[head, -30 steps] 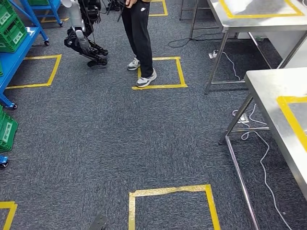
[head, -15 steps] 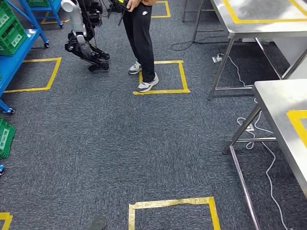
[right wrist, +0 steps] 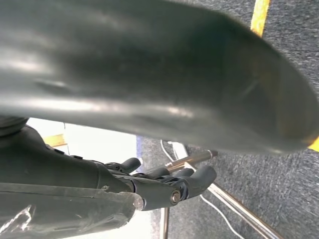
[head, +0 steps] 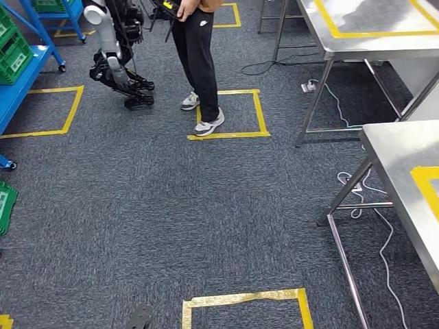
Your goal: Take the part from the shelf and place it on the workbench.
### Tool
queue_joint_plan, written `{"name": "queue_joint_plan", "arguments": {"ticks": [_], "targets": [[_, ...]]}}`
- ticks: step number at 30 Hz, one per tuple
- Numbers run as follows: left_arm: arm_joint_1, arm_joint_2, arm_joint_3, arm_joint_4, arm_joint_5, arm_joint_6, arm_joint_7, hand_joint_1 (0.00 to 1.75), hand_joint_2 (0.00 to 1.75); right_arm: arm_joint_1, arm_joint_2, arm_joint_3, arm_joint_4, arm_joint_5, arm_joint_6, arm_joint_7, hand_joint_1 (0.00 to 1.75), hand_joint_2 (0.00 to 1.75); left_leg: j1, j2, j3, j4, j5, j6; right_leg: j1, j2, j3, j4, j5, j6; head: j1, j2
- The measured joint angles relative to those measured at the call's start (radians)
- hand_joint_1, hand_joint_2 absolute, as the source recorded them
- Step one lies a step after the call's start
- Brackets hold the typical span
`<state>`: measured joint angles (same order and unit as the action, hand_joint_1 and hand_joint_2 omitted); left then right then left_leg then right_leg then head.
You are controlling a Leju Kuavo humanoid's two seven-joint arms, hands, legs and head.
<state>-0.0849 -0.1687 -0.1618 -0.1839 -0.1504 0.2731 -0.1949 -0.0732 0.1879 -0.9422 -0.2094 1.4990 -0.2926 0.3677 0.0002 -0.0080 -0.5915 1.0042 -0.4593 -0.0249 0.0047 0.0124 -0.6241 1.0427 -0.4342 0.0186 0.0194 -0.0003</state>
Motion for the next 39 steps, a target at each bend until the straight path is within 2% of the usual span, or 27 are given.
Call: {"name": "queue_joint_plan", "arguments": {"ticks": [2,3,4,6,7,8,9,11,13,14,17,18,20,22,23,24,25,27,29,31,33,34,36,37,38,39], "targets": [[0.001,0.0,0.0,0.0,0.001,0.002,0.0,0.0,0.0,0.0,0.0,0.0,0.0,0.0,0.0,-0.001,0.0,0.0,0.002,-0.001,0.004,-0.002,0.013,0.012,-0.002,-0.002,-0.001,0.005,-0.009,0.011,0.0,0.0],[0.001,-0.001,0.001,0.0,0.002,0.003,0.0,0.0,0.0,0.001,0.0,0.0,0.0,0.0,0.0,-0.003,0.0,0.0,0.003,-0.001,0.007,-0.004,0.016,0.017,-0.003,-0.003,-0.008,0.025,-0.024,0.016,0.002,0.0],[0.001,-0.001,0.001,0.0,0.004,0.002,0.001,0.0,0.0,0.001,0.0,0.0,0.0,0.0,-0.001,-0.008,0.0,0.0,0.004,-0.001,0.009,-0.006,0.018,0.022,-0.004,-0.003,-0.024,0.065,-0.05,0.021,0.002,0.0],[0.0,-0.001,0.004,0.0,0.011,0.0,0.009,0.0,0.0,0.001,0.0,0.0,0.0,-0.004,-0.002,-0.026,0.0,0.0,0.004,0.0,0.011,-0.006,0.016,0.027,-0.005,-0.004,-0.077,0.189,-0.119,0.027,0.004,0.0],[0.001,-0.002,0.007,0.0,0.014,-0.001,0.016,0.0,0.0,0.002,0.0,0.0,0.0,-0.007,-0.001,-0.037,0.0,0.0,0.004,0.0,0.011,-0.005,0.015,0.028,-0.005,-0.004,-0.101,0.243,-0.141,0.029,0.004,0.0],[0.001,-0.001,0.01,0.0,0.014,-0.001,0.024,0.0,0.0,0.002,0.0,0.0,0.0,-0.012,0.001,-0.047,0.0,0.0,0.004,0.0,0.012,-0.005,0.014,0.029,-0.006,-0.004,-0.112,0.269,-0.146,0.031,0.004,0.0],[0.002,-0.001,0.013,0.0,0.01,0.001,0.033,0.0,0.0,0.002,0.0,-0.001,0.0,-0.019,0.004,-0.056,0.0,0.0,0.004,-0.001,0.013,-0.005,0.013,0.029,-0.007,-0.004,-0.105,0.257,-0.132,0.031,0.004,0.0],[0.003,-0.002,0.016,0.0,-0.01,0.016,0.054,0.0,0.0,0.001,0.0,-0.003,0.0,-0.034,0.012,-0.072,0.0,0.0,0.005,-0.003,0.019,-0.005,0.009,0.024,-0.011,-0.005,-0.043,0.141,-0.071,0.032,0.004,0.0],[0.003,-0.002,0.015,0.0,-0.036,0.044,0.083,0.0,0.0,-0.002,0.0,-0.008,0.0,-0.048,0.018,-0.088,0.0,0.0,0.002,-0.005,0.023,-0.002,0.003,0.014,-0.013,-0.003,0.017,0.032,-0.033,0.028,0.003,0.0],[0.003,-0.002,0.013,0.0,-0.049,0.06,0.102,0.0,0.0,-0.004,0.0,-0.012,0.0,-0.054,0.02,-0.098,0.0,0.0,0.0,-0.006,0.025,-0.002,0.002,0.009,-0.013,-0.001,0.03,0.009,-0.029,0.023,0.002,0.0],[0.004,-0.001,-0.002,0.0,-0.087,0.113,0.162,0.0,0.0,-0.005,0.001,-0.025,0.0,-0.067,0.023,-0.118,0.0,0.0,0.001,-0.006,0.026,-0.005,0.0,-0.005,-0.01,0.001,0.031,0.002,-0.028,0.004,0.0,0.0],[0.004,-0.001,-0.006,0.0,-0.094,0.127,0.175,0.0,0.0,-0.005,0.001,-0.028,0.0,-0.069,0.025,-0.12,0.0,0.0,0.002,-0.005,0.021,0.008,-0.011,-0.009,-0.01,0.001,0.032,0.0,-0.027,-0.002,-0.001,0.0],[0.004,-0.001,-0.011,0.0,-0.103,0.144,0.191,0.0,0.0,-0.006,0.001,-0.031,0.0,-0.074,0.031,-0.12,0.0,0.0,0.002,-0.003,-0.018,0.092,-0.063,-0.016,-0.012,-0.001,0.033,-0.002,-0.027,-0.011,-0.005,0.0],[0.006,-0.001,-0.015,0.0,-0.105,0.15,0.2,0.0,0.0,-0.007,0.001,-0.034,0.0,-0.072,0.037,-0.117,0.0,0.0,0.002,-0.003,-0.083,0.224,-0.12,-0.018,-0.011,-0.002,0.033,-0.002,-0.028,-0.016,-0.006,0.0],[0.007,-0.001,-0.017,0.0,-0.106,0.152,0.202,0.0,0.0,-0.007,0.001,-0.035,0.0,-0.067,0.038,-0.115,0.0,0.0,0.002,-0.003,-0.105,0.265,-0.128,-0.018,-0.011,-0.003,0.034,-0.002,-0.029,-0.017,-0.006,0.0],[0.009,-0.001,-0.02,0.0,-0.107,0.154,0.203,0.0,0.0,-0.007,0.001,-0.036,0.0,-0.061,0.038,-0.113,0.0,0.0,0.002,-0.003,-0.111,0.271,-0.116,-0.017,-0.01,-0.002,0.034,-0.002,-0.029,-0.017,-0.006,0.0],[0.01,-0.001,-0.023,0.0,-0.109,0.155,0.204,0.0,0.0,-0.007,0.001,-0.036,0.0,-0.054,0.038,-0.112,0.0,0.0,0.002,-0.003,-0.097,0.239,-0.087,-0.015,-0.01,-0.001,0.035,-0.002,-0.03,-0.017,-0.006,0.0],[0.009,0.0,-0.028,0.0,-0.114,0.156,0.203,0.0,0.0,-0.007,0.001,-0.036,0.0,-0.041,0.038,-0.111,0.0,0.0,0.001,-0.002,-0.036,0.112,-0.019,-0.01,-0.009,0.0,0.038,-0.001,-0.032,-0.014,-0.006,0.0],[0.006,-0.001,-0.03,0.0,-0.122,0.156,0.204,0.0,0.0,-0.007,0.001,-0.036,0.0,-0.031,0.039,-0.112,0.0,0.87,0.0,-0.002,0.009,0.019,0.007,-0.004,-0.005,0.001,0.037,0.001,-0.034,-0.005,-0.005,0.0],[0.006,-0.001,-0.035,0.0,-0.139,0.156,0.211,0.0,0.0,-0.007,0.001,-0.034,0.0,-0.022,0.037,-0.119,0.0,1.75,-0.002,-0.003,0.016,-0.002,0.006,0.004,-0.006,0.0,0.037,-0.003,-0.032,0.007,-0.004,0.0],[0.009,-0.001,-0.049,0.0,-0.17,0.156,0.232,0.0,0.0,-0.006,0.001,-0.031,0.0,-0.019,0.021,-0.147,0.0,1.75,0.0,-0.003,0.018,-0.008,0.011,0.016,-0.008,-0.001,0.033,0.005,-0.04,0.018,-0.003,0.0],[0.01,-0.001,-0.058,0.0,-0.187,0.156,0.247,0.0,0.0,-0.006,0.001,-0.03,0.0,-0.021,0.011,-0.172,0.0,1.75,0.002,-0.003,0.02,-0.011,0.012,0.022,-0.008,-0.002,0.021,0.031,-0.057,0.022,0.0,0.0],[0.01,0.0,-0.081,0.0,-0.218,0.156,0.279,0.0,0.0,-0.005,0.001,-0.028,0.0,-0.027,0.0,-0.241,0.0,1.75,0.002,-0.002,0.022,-0.014,0.013,0.028,-0.008,-0.004,-0.033,0.146,-0.116,0.029,0.005,0.0],[0.011,0.001,-0.091,0.0,-0.228,0.156,0.293,0.0,0.0,-0.005,0.001,-0.027,0.0,-0.029,0.0,-0.271,0.0,1.31,0.002,-0.001,0.022,-0.013,0.012,0.03,-0.008,-0.004,-0.066,0.212,-0.142,0.031,0.005,0.0],[0.012,0.003,-0.1,0.0,-0.238,0.155,0.304,0.0,0.0,-0.004,0.001,-0.026,0.0,-0.031,0.002,-0.295,0.0,0.87,0.001,-0.001,0.023,-0.013,0.012,0.03,-0.008,-0.004,-0.089,0.258,-0.154,0.032,0.005,0.0],[0.013,0.004,-0.108,0.0,-0.246,0.153,0.312,0.0,0.0,-0.003,0.001,-0.026,0.0,-0.036,0.009,-0.312,0.0,0.44,0.001,-0.001,0.024,-0.013,0.011,0.031,-0.008,-0.004,-0.095,0.27,-0.149,0.032,0.006,0.0]]}}
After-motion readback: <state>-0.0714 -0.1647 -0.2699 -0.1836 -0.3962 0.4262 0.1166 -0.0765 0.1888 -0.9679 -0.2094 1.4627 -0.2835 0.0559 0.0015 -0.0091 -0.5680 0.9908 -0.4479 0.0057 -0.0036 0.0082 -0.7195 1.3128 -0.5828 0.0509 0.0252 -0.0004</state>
